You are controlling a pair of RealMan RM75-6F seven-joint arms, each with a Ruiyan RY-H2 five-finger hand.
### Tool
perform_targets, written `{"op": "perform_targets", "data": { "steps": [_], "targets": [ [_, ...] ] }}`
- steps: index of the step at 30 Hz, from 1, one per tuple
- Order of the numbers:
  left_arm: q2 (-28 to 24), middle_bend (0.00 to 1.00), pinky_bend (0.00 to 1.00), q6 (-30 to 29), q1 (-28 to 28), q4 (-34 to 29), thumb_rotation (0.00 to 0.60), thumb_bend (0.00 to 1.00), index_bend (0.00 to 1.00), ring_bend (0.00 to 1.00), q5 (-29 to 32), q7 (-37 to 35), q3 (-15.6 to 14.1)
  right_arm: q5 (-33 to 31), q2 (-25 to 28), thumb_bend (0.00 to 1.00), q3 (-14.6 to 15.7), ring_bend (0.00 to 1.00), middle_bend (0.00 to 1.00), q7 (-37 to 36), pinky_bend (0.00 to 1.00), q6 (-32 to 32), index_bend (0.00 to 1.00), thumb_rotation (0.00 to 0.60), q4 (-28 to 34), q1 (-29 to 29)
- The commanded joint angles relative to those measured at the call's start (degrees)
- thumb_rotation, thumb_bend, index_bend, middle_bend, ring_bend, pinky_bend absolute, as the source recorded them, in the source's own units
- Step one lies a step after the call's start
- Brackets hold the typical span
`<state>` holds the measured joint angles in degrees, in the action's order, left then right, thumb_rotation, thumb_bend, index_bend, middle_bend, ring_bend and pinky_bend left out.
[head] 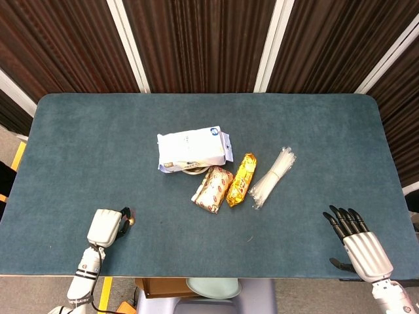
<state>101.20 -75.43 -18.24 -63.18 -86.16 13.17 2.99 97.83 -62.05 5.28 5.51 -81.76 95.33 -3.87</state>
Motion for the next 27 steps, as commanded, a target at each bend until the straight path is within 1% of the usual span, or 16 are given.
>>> {"op": "perform_targets", "data": {
  "steps": [1,11,15,17,20,22,24,26,27],
  "targets": [
    [0.05,1.00,1.00,-0.11,-0.03,0.13,0.600,0.45,0.71,1.00,-0.01,-0.06,-0.06,-0.05,-0.02,0.21,0.00,0.00,0.00,0.05,0.00,0.04,0.00,0.600,-0.01,-0.01],
    [-0.61,1.00,1.00,-1.71,-0.49,0.55,0.600,0.45,0.71,1.00,-0.62,0.02,0.47,0.13,-0.07,0.21,0.10,0.00,0.00,0.17,0.00,-0.19,0.00,0.600,-0.01,0.10],
    [-1.42,1.00,1.00,-2.35,-1.36,1.82,0.600,0.45,0.71,1.00,-0.06,1.19,2.27,0.39,0.00,0.21,0.23,0.00,0.00,-0.09,0.00,-0.31,0.00,0.600,-0.09,0.11],
    [-2.15,1.00,1.00,-1.26,-1.20,0.45,0.600,0.45,0.71,1.00,1.49,0.21,2.78,0.42,0.14,0.21,0.34,0.00,0.00,-0.32,0.00,-0.32,0.00,0.600,-0.07,0.16],
    [-3.30,1.00,1.00,-1.68,-0.37,-3.25,0.600,0.45,0.71,1.00,0.26,-0.62,0.80,0.85,0.20,0.21,0.47,0.00,0.00,-0.56,0.00,-0.70,0.00,0.600,-0.05,0.26],
    [-3.41,1.00,1.00,-2.81,-0.44,-3.83,0.600,0.45,0.71,1.00,-0.95,0.16,0.45,0.83,0.14,0.21,0.45,0.00,0.00,-0.58,0.00,-0.69,0.00,0.600,-0.15,0.26],
    [-3.05,1.00,1.00,-3.48,-0.84,-3.34,0.600,0.45,0.71,1.00,-0.75,0.70,1.51,0.61,0.17,0.21,0.39,0.00,0.00,-0.61,0.00,-0.45,0.00,0.600,-0.16,0.16],
    [-3.09,1.00,1.00,-2.45,-1.19,-3.57,0.600,0.45,0.71,1.00,0.83,0.33,2.61,0.57,0.30,0.21,0.40,0.00,0.00,-0.89,0.00,-0.46,0.00,0.600,-0.13,0.15],
    [-3.26,1.00,1.00,-2.08,-1.11,-4.37,0.600,0.45,0.71,1.00,1.15,-0.05,2.51,0.64,0.37,0.21,0.42,0.00,0.00,-1.02,0.00,-0.59,0.00,0.600,-0.11,0.20]
  ]
}}
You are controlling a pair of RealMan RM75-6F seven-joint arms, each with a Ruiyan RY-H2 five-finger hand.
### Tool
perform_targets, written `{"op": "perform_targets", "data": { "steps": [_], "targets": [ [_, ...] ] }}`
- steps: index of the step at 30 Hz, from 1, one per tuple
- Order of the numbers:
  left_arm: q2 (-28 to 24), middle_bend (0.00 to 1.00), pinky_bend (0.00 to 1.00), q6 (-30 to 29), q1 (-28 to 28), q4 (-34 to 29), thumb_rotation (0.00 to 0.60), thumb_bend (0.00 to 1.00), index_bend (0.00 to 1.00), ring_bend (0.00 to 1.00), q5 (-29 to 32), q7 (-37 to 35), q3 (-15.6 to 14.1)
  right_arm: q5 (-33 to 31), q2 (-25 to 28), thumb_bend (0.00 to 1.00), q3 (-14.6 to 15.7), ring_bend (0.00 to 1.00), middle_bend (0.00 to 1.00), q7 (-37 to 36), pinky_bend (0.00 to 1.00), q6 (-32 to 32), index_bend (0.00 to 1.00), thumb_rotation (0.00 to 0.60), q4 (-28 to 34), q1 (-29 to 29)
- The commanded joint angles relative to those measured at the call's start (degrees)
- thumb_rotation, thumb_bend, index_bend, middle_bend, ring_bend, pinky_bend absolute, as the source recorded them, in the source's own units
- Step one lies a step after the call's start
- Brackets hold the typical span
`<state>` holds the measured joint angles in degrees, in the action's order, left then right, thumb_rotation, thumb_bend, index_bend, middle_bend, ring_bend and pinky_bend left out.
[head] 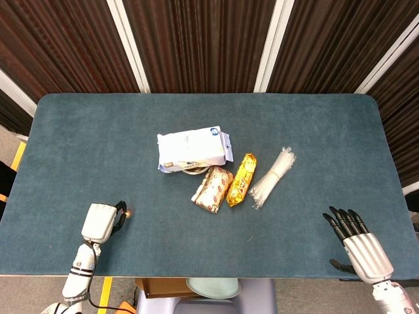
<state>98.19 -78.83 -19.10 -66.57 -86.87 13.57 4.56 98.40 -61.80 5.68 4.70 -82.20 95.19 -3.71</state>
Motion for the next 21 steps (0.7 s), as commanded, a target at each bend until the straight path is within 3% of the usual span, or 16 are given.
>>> {"op": "perform_targets", "data": {
  "steps": [1,4,9,21],
  "targets": [
    [-0.50,1.00,1.00,1.54,-0.13,-2.03,0.600,0.45,0.71,1.00,1.69,-0.80,0.44,0.22,0.16,0.21,0.07,0.00,0.00,-0.33,0.00,-0.32,0.00,0.600,0.03,0.09],
    [-1.04,1.00,1.00,0.51,0.10,-4.01,0.600,0.45,0.71,1.00,-0.87,0.15,-1.62,0.40,0.10,0.21,0.10,0.00,0.00,-0.44,0.00,-0.49,0.00,0.600,-0.12,0.14],
    [-0.31,1.00,1.00,1.35,-0.54,-2.92,0.600,0.45,0.71,1.00,1.01,0.68,0.14,0.48,0.27,0.21,0.15,0.00,0.00,-0.74,0.00,-0.46,0.00,0.600,-0.07,0.09],
    [1.09,1.00,1.00,2.53,-0.45,0.15,0.600,0.45,0.70,1.00,1.27,1.00,-1.28,0.57,0.16,0.21,0.22,0.00,0.00,-0.29,0.00,-0.37,0.00,0.600,-0.14,0.12]
  ]
}}
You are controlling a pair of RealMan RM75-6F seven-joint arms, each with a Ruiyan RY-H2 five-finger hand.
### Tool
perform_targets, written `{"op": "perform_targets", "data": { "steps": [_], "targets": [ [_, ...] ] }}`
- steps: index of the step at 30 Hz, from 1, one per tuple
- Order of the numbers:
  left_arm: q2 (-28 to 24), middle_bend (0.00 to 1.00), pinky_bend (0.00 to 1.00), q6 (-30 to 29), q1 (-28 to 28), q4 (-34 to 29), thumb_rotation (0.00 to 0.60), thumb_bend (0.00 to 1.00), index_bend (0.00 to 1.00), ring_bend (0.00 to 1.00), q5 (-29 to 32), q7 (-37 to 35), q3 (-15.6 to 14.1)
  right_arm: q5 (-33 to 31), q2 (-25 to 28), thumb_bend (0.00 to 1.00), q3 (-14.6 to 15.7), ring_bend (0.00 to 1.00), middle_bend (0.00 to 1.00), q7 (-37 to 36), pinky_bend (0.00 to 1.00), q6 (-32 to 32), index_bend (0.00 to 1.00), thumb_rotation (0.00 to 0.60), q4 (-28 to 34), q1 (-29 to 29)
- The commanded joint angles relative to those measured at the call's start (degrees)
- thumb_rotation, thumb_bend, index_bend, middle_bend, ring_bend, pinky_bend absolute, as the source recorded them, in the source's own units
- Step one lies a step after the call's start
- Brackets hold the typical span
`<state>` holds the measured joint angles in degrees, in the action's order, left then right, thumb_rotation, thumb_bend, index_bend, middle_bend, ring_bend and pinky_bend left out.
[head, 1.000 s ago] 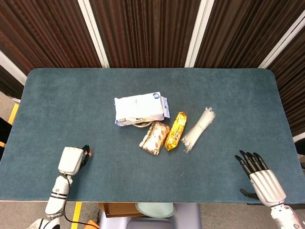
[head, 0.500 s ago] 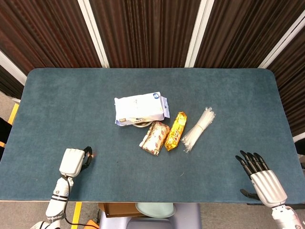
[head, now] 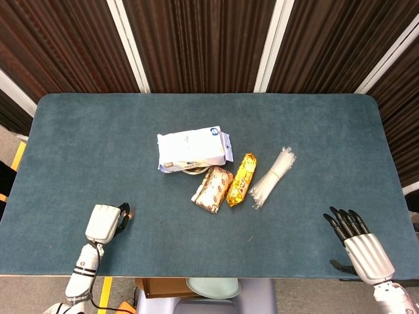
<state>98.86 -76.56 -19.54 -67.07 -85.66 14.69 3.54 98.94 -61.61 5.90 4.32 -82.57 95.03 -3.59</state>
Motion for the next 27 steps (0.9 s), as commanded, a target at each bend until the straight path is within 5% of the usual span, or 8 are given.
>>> {"op": "perform_targets", "data": {
  "steps": [1,7,14,21,23,25,26,27],
  "targets": [
    [0.59,1.00,1.00,0.36,0.01,0.99,0.600,0.45,0.70,1.00,0.11,-0.14,-0.35,0.06,-0.04,0.21,0.02,0.00,0.00,0.13,0.00,-0.02,0.00,0.600,0.04,0.02],
    [1.12,1.00,1.00,1.52,0.08,2.19,0.600,0.45,0.62,1.00,0.61,0.28,-0.97,-0.50,-0.06,0.21,-0.22,0.00,0.00,0.14,0.00,-0.07,0.00,0.600,0.18,0.11],
    [0.41,1.00,1.00,1.03,0.43,0.95,0.600,0.45,0.28,1.00,0.23,-0.28,-1.43,-0.18,0.02,0.21,-0.12,0.00,0.00,-0.17,0.00,-0.41,0.00,0.600,0.17,0.23],
    [-4.66,1.00,1.00,-4.01,2.96,-5.90,0.600,0.44,0.17,1.00,-2.58,0.16,-3.38,0.64,0.32,0.21,0.17,0.00,0.00,-0.69,0.00,-1.26,0.00,0.600,0.16,0.54],
    [-6.48,0.93,1.00,-5.94,3.98,-8.02,0.600,0.44,0.16,0.96,-3.55,-0.13,-4.07,0.84,0.47,0.21,0.21,0.00,0.00,-0.89,0.00,-1.66,0.00,0.600,0.16,0.68],
    [-6.90,0.72,0.88,-6.42,4.22,-8.52,0.600,0.44,0.15,0.78,-3.80,-0.26,-4.22,0.87,0.50,0.21,0.21,0.00,0.00,-0.94,0.00,-1.76,0.00,0.600,0.15,0.72],
    [-8.52,0.43,0.63,-8.68,5.36,-10.42,0.600,0.44,0.12,0.48,-4.92,-1.31,-4.94,0.93,0.60,0.21,0.20,0.00,0.00,-1.08,0.00,-2.08,0.00,0.600,0.13,0.85],
    [-10.58,0.25,0.44,-10.89,6.61,-12.37,0.600,0.44,0.10,0.29,-6.62,-3.00,-6.36,0.92,0.79,0.21,0.24,0.00,0.00,-1.20,0.00,-2.38,0.00,0.600,0.17,1.04]
  ]
}}
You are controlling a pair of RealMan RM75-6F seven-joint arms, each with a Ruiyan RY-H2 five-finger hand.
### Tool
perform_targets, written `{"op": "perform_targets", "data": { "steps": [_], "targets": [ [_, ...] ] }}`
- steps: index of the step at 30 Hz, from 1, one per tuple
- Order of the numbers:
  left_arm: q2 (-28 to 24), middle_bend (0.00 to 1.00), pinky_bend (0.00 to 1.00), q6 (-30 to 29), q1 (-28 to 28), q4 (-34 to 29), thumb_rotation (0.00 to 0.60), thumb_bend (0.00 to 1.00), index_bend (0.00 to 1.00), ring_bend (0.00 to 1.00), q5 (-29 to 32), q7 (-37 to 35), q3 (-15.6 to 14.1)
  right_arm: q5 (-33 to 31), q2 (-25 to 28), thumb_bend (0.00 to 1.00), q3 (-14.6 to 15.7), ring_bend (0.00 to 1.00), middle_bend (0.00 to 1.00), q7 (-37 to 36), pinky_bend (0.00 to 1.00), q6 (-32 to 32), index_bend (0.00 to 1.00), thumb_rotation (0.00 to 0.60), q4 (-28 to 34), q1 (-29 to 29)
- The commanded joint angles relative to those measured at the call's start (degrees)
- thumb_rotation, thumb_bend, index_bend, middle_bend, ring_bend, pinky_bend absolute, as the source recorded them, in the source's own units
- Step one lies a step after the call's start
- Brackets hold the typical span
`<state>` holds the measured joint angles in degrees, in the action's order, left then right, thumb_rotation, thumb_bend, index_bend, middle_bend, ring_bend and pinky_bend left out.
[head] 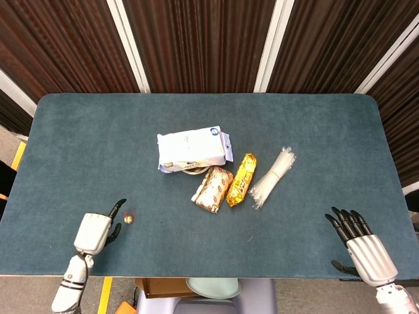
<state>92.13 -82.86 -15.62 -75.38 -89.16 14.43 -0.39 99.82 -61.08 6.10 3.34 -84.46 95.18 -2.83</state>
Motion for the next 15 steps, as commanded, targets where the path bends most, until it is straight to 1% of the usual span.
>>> {"op": "perform_targets", "data": {
  "steps": [1,2,3,4,5,7,9,11,15],
  "targets": [
    [-6.90,0.03,0.14,-6.76,4.11,-6.38,0.600,0.44,0.07,0.04,-5.23,-4.49,-4.51,-0.08,0.51,0.21,0.11,0.00,0.00,-0.20,0.00,-0.71,0.00,0.600,0.16,0.50],
    [-11.29,0.00,0.06,-11.42,7.72,-9.55,0.600,0.44,0.06,0.00,-7.11,-5.67,-7.77,-0.26,0.85,0.21,0.23,0.00,0.00,-0.03,0.00,-1.03,0.00,0.600,0.38,0.86],
    [-15.76,0.00,0.03,-15.98,11.61,-12.59,0.600,0.43,0.05,0.00,-9.20,-6.88,-11.69,0.13,1.25,0.21,0.50,0.00,0.00,-0.10,0.00,-1.63,0.00,0.600,0.71,1.24],
    [-17.60,0.00,0.01,-17.71,13.48,-13.57,0.600,0.43,0.04,0.00,-9.43,-7.42,-13.22,0.66,1.45,0.21,0.67,0.00,0.00,-0.24,0.00,-2.23,0.00,0.600,0.78,1.48],
    [-18.78,0.00,0.01,-19.12,15.18,-13.92,0.600,0.42,0.03,0.00,-9.09,-7.93,-14.13,1.36,1.58,0.21,0.88,0.00,0.00,-0.50,0.00,-2.92,0.00,0.600,0.74,1.74],
    [-20.76,0.00,0.00,-20.90,17.86,-14.41,0.600,0.42,0.01,0.00,-7.65,-6.51,-14.70,3.36,1.92,0.21,1.43,0.00,0.00,-1.48,0.00,-4.46,0.00,0.600,0.26,2.13],
    [-21.64,0.00,0.00,-22.10,19.62,-14.71,0.600,0.42,0.00,0.00,-5.91,-6.55,-14.03,4.17,2.30,0.21,1.82,0.00,0.00,-2.59,0.00,-4.94,0.00,0.600,-0.30,2.26],
    [-22.57,0.00,0.00,-21.45,20.34,-15.47,0.600,0.42,0.00,0.00,-4.48,-5.93,-13.73,4.42,2.79,0.21,2.01,0.00,0.00,-3.60,0.00,-4.99,0.00,0.600,-0.33,2.20],
    [-23.93,0.00,0.00,-19.99,20.25,-16.76,0.600,0.42,0.00,0.00,-6.55,-6.22,-13.91,5.31,3.44,0.21,2.27,0.00,0.00,-5.42,0.00,-6.07,0.00,0.600,-0.76,2.45]
  ]
}}
